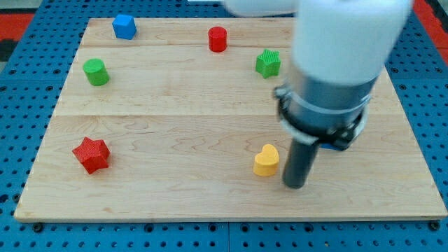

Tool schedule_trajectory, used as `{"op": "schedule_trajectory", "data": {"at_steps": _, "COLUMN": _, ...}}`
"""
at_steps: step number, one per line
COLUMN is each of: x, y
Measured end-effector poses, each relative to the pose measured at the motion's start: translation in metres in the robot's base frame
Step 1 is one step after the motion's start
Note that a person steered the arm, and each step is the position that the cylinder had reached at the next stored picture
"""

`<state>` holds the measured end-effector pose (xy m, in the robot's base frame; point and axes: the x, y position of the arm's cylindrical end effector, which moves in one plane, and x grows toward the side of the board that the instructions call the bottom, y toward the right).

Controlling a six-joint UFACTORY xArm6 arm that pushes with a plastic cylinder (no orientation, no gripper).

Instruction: Move the yellow heart diagonally to the bottom left of the red circle

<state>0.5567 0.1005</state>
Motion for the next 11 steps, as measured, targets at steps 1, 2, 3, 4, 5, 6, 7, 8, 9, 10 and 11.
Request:
{"op": "schedule_trajectory", "data": {"at_steps": 1, "x": -0.029, "y": -0.036}}
{"op": "schedule_trajectory", "data": {"at_steps": 2, "x": 0.002, "y": -0.035}}
{"op": "schedule_trajectory", "data": {"at_steps": 3, "x": -0.001, "y": -0.076}}
{"op": "schedule_trajectory", "data": {"at_steps": 4, "x": -0.032, "y": -0.122}}
{"op": "schedule_trajectory", "data": {"at_steps": 5, "x": -0.046, "y": -0.110}}
{"op": "schedule_trajectory", "data": {"at_steps": 6, "x": -0.098, "y": -0.147}}
{"op": "schedule_trajectory", "data": {"at_steps": 7, "x": -0.093, "y": -0.150}}
{"op": "schedule_trajectory", "data": {"at_steps": 8, "x": -0.091, "y": -0.170}}
{"op": "schedule_trajectory", "data": {"at_steps": 9, "x": -0.100, "y": -0.194}}
{"op": "schedule_trajectory", "data": {"at_steps": 10, "x": -0.102, "y": -0.205}}
{"op": "schedule_trajectory", "data": {"at_steps": 11, "x": -0.116, "y": -0.215}}
